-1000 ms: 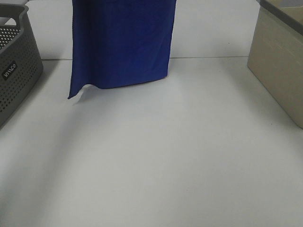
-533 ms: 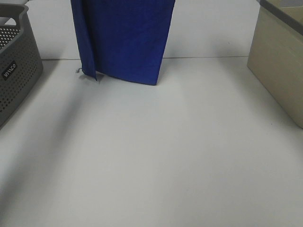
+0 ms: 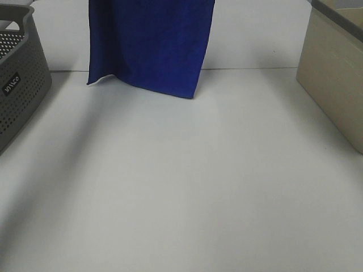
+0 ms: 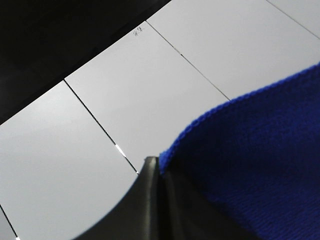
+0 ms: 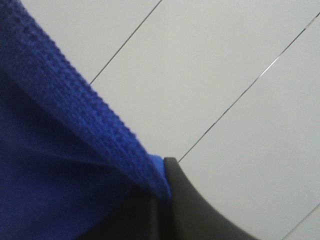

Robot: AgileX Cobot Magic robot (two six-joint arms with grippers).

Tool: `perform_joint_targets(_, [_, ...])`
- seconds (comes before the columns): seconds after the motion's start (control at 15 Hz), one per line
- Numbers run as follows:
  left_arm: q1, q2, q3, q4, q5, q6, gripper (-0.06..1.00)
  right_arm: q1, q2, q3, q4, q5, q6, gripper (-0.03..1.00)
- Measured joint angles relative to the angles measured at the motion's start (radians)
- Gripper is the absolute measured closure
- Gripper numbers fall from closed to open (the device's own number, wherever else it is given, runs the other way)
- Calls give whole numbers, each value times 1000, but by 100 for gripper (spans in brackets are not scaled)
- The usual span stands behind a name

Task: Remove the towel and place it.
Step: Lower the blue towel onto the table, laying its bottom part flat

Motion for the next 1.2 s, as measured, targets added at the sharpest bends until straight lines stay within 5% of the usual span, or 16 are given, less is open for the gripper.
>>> perform_joint_targets(0.27, [-1,8,-1,0,0,0,94,-32,0,-36,6,-67,0,95])
perform_joint_targets(0.67, [-5,32,-2,0,2,-4,94,-50,21,-36,36,-47,1,95])
perform_joint_targets(0.93, [-32,32,-2,4,122,-105,94,-50,20,-36,122,133,1,95])
perform_joint_targets(1.2, [-91,1,-2,18,429,-196,94,-50,-36,-36,246,378,1,95])
